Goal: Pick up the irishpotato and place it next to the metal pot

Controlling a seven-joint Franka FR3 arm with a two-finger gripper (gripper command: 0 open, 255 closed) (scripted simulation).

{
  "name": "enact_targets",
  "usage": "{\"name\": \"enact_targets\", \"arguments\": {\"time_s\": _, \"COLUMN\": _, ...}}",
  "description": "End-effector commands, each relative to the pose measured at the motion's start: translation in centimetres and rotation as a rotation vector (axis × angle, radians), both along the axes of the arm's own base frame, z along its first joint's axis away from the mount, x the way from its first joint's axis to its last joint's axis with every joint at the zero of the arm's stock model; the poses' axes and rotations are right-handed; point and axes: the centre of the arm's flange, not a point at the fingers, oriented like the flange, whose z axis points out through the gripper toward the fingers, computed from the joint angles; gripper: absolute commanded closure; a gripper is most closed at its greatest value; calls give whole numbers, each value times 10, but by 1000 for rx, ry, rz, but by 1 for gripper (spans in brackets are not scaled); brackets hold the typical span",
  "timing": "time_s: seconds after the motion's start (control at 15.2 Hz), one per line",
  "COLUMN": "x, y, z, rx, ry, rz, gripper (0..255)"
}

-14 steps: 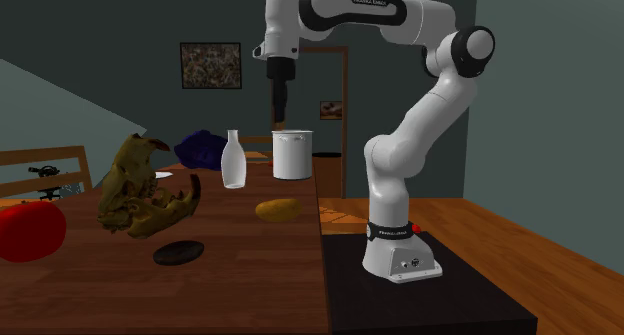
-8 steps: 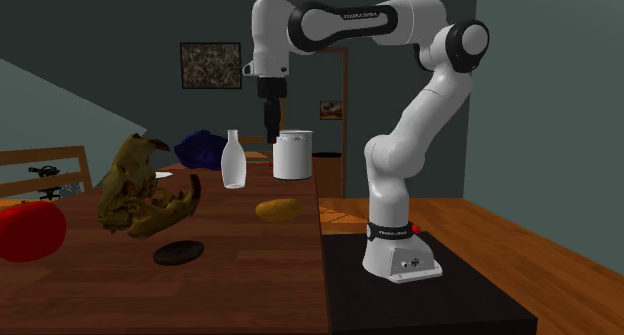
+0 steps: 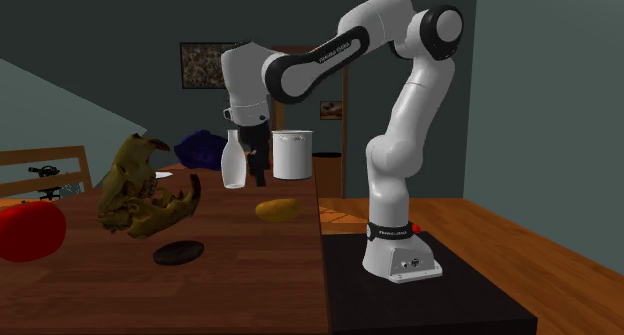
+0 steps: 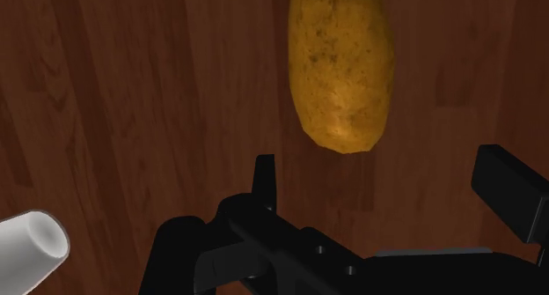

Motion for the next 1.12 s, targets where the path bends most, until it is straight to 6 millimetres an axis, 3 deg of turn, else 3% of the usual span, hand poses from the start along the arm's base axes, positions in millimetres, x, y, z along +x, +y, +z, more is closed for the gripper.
{"name": "enact_targets", "arguments": {"time_s": 0.0, "x": 7, "y": 3, "z": -28, "rx": -50, "ry": 27, "rz": -12, "gripper": 0}}
{"name": "enact_targets", "arguments": {"time_s": 0.26, "x": 22, "y": 4, "z": -83, "rx": -141, "ry": 79, "rz": -36, "gripper": 0}}
{"name": "enact_targets", "arguments": {"time_s": 0.73, "x": 14, "y": -13, "z": -115, "rx": -141, "ry": 79, "rz": -36, "gripper": 0}}
{"name": "enact_targets", "arguments": {"time_s": 1.06, "x": 14, "y": -14, "z": -117, "rx": -141, "ry": 79, "rz": -36, "gripper": 0}}
